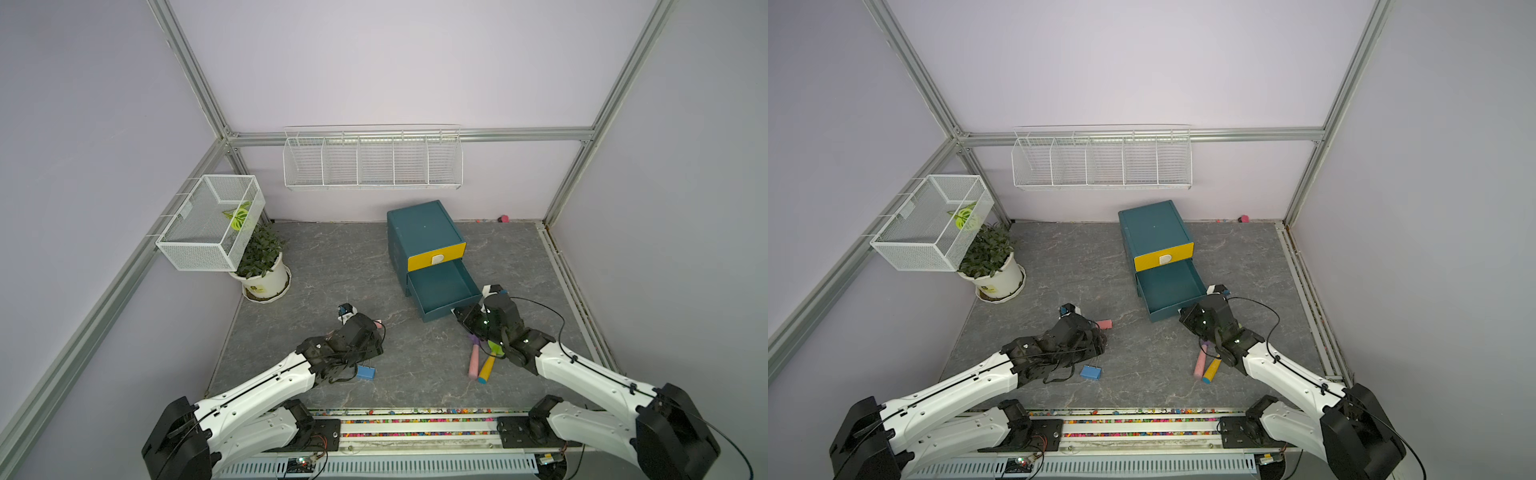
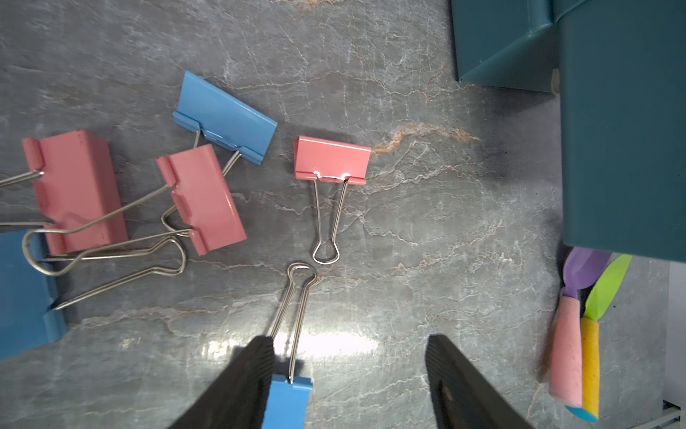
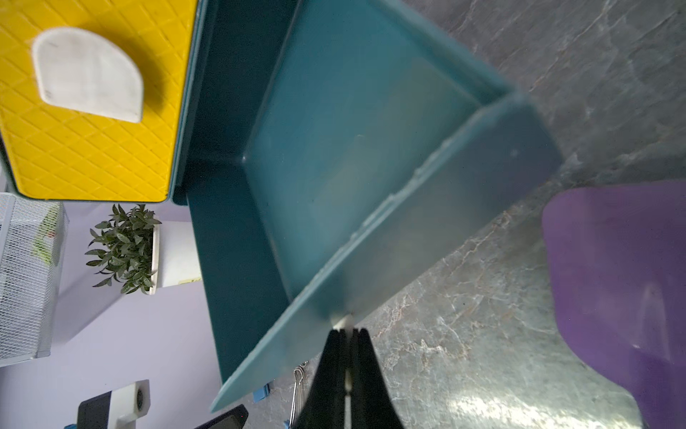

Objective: Put the binder clips in the drawer according to color
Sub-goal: Open the drawer in the storage box.

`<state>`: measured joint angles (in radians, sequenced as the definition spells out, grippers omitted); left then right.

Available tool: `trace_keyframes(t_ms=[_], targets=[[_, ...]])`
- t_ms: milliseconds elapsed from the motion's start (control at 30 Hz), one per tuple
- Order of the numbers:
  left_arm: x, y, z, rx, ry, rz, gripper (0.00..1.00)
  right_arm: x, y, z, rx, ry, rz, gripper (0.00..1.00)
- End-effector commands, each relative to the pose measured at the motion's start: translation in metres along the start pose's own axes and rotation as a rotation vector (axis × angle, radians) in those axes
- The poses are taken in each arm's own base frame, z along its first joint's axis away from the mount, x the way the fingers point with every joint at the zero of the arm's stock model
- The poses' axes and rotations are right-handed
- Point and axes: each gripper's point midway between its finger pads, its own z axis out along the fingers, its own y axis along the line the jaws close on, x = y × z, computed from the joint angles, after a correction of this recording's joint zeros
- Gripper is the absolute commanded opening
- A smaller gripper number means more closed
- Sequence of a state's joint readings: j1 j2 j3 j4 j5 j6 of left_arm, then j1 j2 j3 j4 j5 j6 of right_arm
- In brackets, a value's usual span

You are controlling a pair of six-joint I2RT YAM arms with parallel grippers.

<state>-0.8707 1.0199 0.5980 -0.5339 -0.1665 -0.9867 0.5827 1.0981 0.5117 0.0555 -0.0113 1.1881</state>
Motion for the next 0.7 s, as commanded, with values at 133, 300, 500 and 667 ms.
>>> trace_keyframes(t_ms=[133, 300, 500, 667], targets=[[-0.005, -0.008, -0.001, -0.004, -0.002, 0.006, 0.73, 0.01, -0.018, 0.006, 0.057, 0.025, -0.015, 0.0], [-0.008, -0.01, 0.002, -0.024, -0.002, 0.017, 0.75, 0.007, -0.019, 0.003, 0.069, 0.011, -0.024, 0.04], [-0.014, -0.014, 0.004, -0.049, -0.012, 0.019, 0.76, 0.007, -0.023, -0.002, 0.089, 0.006, -0.03, 0.28], [-0.022, -0.019, 0.003, -0.054, -0.037, 0.026, 0.77, 0.004, -0.024, -0.012, 0.107, -0.007, -0.062, 0.45]])
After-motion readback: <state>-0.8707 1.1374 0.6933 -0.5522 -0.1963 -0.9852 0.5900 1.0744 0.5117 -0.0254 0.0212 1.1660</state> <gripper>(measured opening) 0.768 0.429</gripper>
